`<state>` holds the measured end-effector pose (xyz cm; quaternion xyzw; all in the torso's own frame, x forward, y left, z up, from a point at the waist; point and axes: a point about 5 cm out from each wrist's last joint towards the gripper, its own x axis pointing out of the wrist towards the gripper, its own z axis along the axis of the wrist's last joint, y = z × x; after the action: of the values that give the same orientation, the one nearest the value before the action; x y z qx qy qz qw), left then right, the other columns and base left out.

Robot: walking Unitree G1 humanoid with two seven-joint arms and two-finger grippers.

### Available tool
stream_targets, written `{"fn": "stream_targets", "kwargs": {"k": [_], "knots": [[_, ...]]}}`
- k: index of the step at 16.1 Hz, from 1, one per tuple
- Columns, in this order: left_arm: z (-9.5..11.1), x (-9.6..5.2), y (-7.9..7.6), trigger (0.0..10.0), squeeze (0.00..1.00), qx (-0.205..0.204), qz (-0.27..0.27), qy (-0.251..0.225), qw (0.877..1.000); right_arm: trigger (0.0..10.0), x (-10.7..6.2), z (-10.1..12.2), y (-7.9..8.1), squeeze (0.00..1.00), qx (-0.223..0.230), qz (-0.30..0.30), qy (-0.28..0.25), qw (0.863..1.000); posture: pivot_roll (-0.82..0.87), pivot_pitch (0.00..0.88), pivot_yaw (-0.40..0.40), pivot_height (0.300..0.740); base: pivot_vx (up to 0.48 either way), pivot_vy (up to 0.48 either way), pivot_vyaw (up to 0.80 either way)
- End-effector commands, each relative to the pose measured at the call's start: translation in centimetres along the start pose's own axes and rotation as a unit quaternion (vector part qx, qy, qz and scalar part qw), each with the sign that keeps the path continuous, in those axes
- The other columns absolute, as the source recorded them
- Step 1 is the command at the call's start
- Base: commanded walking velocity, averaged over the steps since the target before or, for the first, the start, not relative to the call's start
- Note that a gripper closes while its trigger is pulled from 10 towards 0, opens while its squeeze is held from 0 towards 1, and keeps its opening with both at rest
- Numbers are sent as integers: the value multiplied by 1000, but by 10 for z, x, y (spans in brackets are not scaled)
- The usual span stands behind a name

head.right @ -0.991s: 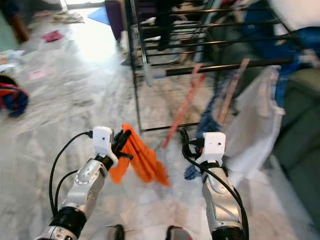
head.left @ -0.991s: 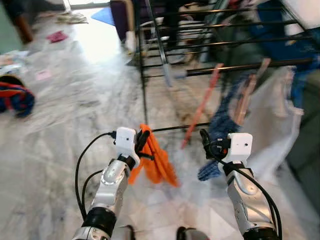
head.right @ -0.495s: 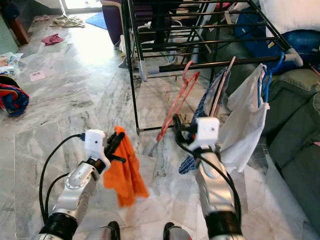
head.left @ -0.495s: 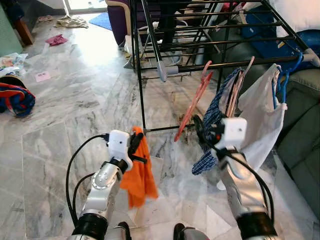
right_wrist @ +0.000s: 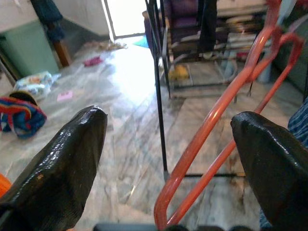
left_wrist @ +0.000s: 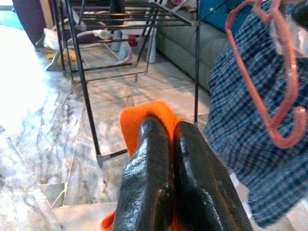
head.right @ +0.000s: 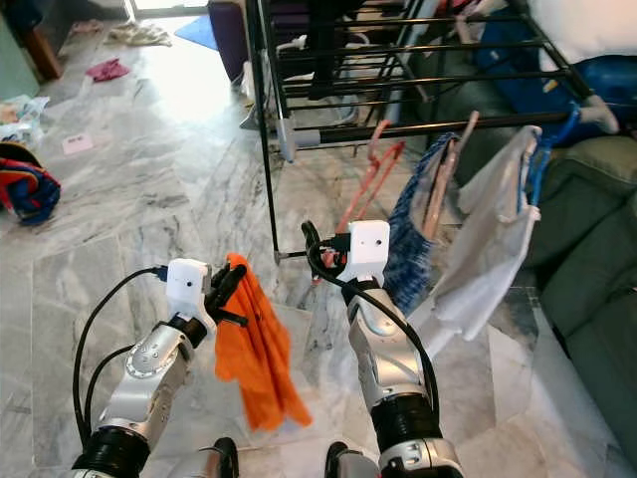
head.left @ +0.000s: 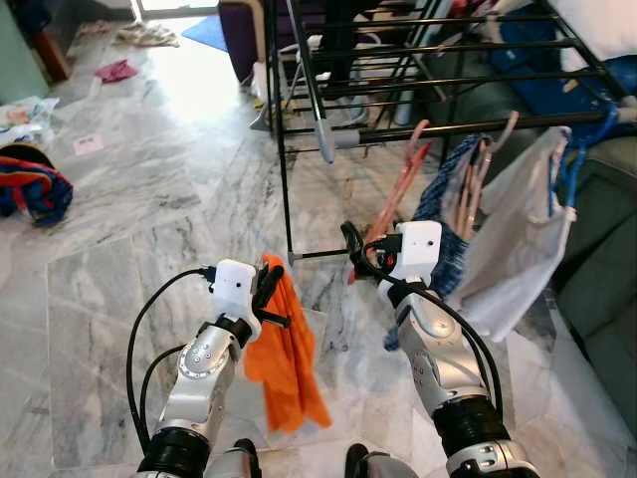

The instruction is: Hang hanger

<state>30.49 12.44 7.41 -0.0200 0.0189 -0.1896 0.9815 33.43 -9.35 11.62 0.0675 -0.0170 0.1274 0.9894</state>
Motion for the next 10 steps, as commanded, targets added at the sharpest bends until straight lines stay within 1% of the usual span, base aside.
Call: {"fn": "stream_targets", "kwargs": {"k": [1,4,7,10], "knots": [[3,-1,1,10000,0,9,0,-3,1000,10000,1,-2,0,0,-1,4,10,1000,50,196,-27,740,0,0,0],[2,-2,2,10000,0,12,3,2,1000,10000,6,-4,-7,0,4,-27,27,999,53,202,-26,740,0,0,0],[0,-1,-3,10000,0,11,-2,6,1000,10000,16,0,-16,0,1,-45,45,998,53,197,-29,740,0,0,0],[0,0,-4,10000,0,10,-3,8,1000,10000,15,-2,-31,0,6,-70,59,996,53,193,-33,740,0,0,0]]}}
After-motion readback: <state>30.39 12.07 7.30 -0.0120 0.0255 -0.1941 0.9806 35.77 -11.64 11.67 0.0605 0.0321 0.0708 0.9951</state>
